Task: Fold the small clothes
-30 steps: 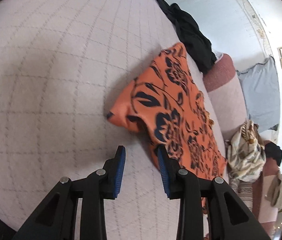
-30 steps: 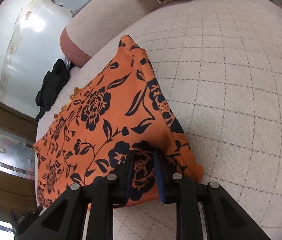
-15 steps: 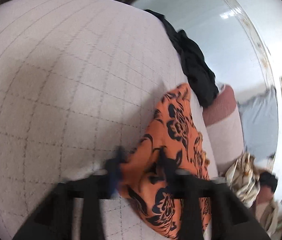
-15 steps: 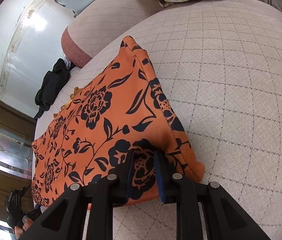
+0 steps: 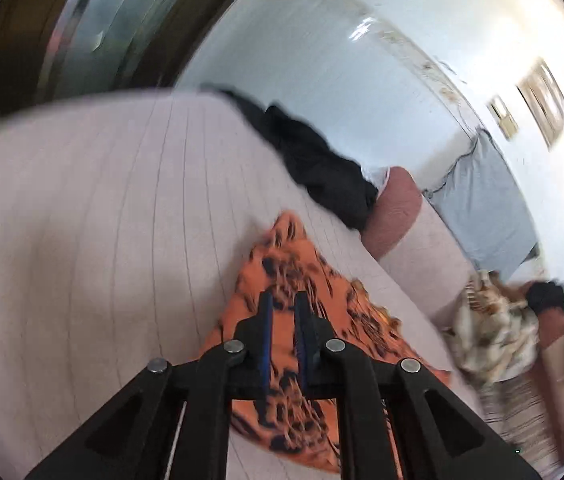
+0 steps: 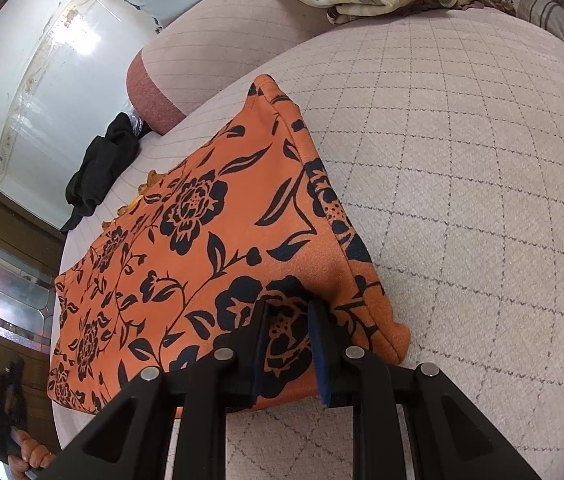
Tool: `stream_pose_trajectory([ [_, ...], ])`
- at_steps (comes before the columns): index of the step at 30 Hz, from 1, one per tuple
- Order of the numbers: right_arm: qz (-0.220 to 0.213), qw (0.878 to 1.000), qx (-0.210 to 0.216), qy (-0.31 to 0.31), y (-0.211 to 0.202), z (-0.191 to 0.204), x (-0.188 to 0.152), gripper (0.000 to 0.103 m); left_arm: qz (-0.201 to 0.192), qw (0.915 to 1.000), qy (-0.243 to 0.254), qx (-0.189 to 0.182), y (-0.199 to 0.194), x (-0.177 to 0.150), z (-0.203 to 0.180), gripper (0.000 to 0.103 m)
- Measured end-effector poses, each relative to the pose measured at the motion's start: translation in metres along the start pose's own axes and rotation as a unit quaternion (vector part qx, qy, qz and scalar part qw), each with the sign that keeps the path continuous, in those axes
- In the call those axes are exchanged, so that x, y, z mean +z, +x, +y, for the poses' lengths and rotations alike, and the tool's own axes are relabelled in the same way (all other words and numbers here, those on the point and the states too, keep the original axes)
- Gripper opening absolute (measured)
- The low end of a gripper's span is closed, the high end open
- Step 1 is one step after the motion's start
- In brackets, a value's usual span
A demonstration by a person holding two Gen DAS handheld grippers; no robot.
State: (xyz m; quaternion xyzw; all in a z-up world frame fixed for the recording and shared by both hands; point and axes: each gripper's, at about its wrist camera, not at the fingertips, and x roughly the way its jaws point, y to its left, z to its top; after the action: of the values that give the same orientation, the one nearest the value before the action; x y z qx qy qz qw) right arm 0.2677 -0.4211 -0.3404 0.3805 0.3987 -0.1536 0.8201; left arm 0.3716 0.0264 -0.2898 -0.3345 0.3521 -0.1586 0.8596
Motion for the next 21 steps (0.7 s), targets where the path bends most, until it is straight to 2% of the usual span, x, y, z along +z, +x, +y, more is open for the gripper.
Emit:
stream_pose_trajectory([
  [1,-0.001,1.0,0.0,-0.001,0.0,0.0,0.0,0.024,0.02,0.9995,-0.013,-0.021,0.002,-0.003,0.004,0.009],
  [3,-0.003,1.0,-0.005,-0.003,0.0,0.002,-0.001,0.024,0.038,0.9989,-0.003,-0.029,0.002,-0.01,0.001,0.012],
  [5,-0.007,1.0,-0.012,-0.009,0.0,0.004,-0.002,0.024,0.06,0.9976,0.031,-0.014,0.009,-0.02,-0.009,0.022],
  [6,-0.009,1.0,-0.016,-0.012,0.001,0.006,-0.003,0.024,0.076,0.9963,0.038,-0.004,0.015,-0.025,-0.011,0.032],
  [7,-0.011,1.0,-0.02,-0.017,0.001,0.008,-0.004,0.024,0.095,0.9946,0.039,0.013,0.023,-0.031,-0.012,0.034],
  [9,-0.015,0.999,-0.025,-0.023,0.001,0.009,-0.005,0.024,0.131,0.9892,0.028,0.058,0.04,-0.042,-0.002,0.03],
  [10,-0.016,0.999,-0.028,-0.025,0.001,0.009,-0.005,0.024,0.133,0.9884,0.027,0.069,0.042,-0.044,0.002,0.022],
  [14,-0.019,0.999,-0.032,-0.03,0.001,0.011,-0.005,0.024,0.122,0.9899,0.018,0.07,0.024,-0.037,0.005,0.02],
  [15,-0.019,0.999,-0.032,-0.032,0.001,0.01,-0.005,0.024,0.114,0.9905,0.007,0.077,0.015,-0.036,0.01,0.02],
  [17,-0.019,0.999,-0.032,-0.039,0.002,0.011,-0.005,0.024,0.107,0.9913,-0.036,0.067,0.001,-0.038,0.024,0.021],
  [18,-0.021,0.998,-0.033,-0.046,0.002,0.011,-0.006,0.024,0.104,0.9902,-0.068,0.063,-0.008,-0.042,0.032,0.028],
  [19,-0.023,0.998,-0.033,-0.049,0.001,0.012,-0.007,0.024,0.104,0.9888,-0.084,0.066,-0.014,-0.044,0.035,0.047],
  [20,-0.028,0.998,-0.034,-0.055,0.002,0.012,-0.009,0.024,0.106,0.9862,-0.104,0.074,-0.018,-0.05,0.04,0.058],
  [21,-0.032,0.997,-0.036,-0.058,0.001,0.013,-0.01,0.024,0.1,0.9862,-0.116,0.061,-0.021,-0.055,0.042,0.061],
])
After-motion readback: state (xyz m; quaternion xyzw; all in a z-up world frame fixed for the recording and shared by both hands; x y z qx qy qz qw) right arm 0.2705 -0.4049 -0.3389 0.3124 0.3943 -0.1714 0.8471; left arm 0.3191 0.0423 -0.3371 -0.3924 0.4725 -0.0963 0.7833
